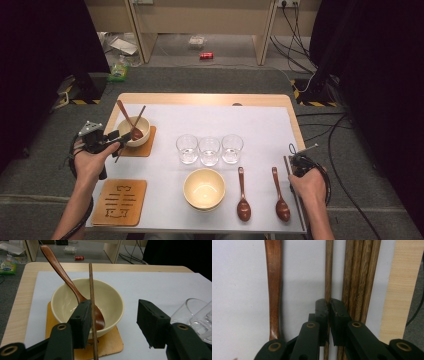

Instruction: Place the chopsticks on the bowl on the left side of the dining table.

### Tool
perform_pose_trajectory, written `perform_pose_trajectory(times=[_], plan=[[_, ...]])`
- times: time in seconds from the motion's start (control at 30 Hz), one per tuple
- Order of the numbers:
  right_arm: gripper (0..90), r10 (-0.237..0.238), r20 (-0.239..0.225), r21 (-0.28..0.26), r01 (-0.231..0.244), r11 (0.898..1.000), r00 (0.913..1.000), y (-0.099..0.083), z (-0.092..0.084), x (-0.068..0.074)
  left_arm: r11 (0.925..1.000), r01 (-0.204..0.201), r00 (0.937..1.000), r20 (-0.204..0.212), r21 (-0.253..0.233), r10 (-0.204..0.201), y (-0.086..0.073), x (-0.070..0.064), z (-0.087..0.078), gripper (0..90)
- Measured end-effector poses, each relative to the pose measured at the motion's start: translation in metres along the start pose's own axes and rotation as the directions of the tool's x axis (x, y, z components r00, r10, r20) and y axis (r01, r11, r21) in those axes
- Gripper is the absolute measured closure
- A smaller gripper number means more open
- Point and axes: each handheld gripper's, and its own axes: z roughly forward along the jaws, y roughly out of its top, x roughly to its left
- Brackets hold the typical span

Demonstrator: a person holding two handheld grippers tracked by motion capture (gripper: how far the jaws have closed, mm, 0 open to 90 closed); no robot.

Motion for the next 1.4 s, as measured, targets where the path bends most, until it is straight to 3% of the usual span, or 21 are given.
perform_pose_trajectory(times=[0.17,0.57,0.9,1.4], plan=[[85.4,-0.002,-0.003,0.006,0.002,1.000,1.0000,0.003,0.000,0.000,1.0000,0.001,1.0000,0.000,-0.002,-0.001,-0.001,0.000,-0.001,45.0],[85.4,-0.017,-0.019,-0.072,0.016,0.997,0.9997,0.016,-0.014,0.007,1.0000,0.004,1.0000,-0.009,-0.009,-0.004,-0.001,0.002,-0.005,45.1],[85.4,-0.020,-0.019,-0.161,0.017,0.987,0.9996,0.023,-0.027,0.011,0.9999,0.001,1.0000,-0.008,-0.013,-0.001,-0.001,0.002,-0.006,45.1],[85.5,-0.013,-0.024,-0.238,0.007,0.971,0.9996,0.030,-0.040,0.017,0.9999,0.001,1.0000,-0.008,-0.017,-0.002,-0.001,0.002,-0.007,45.1]])
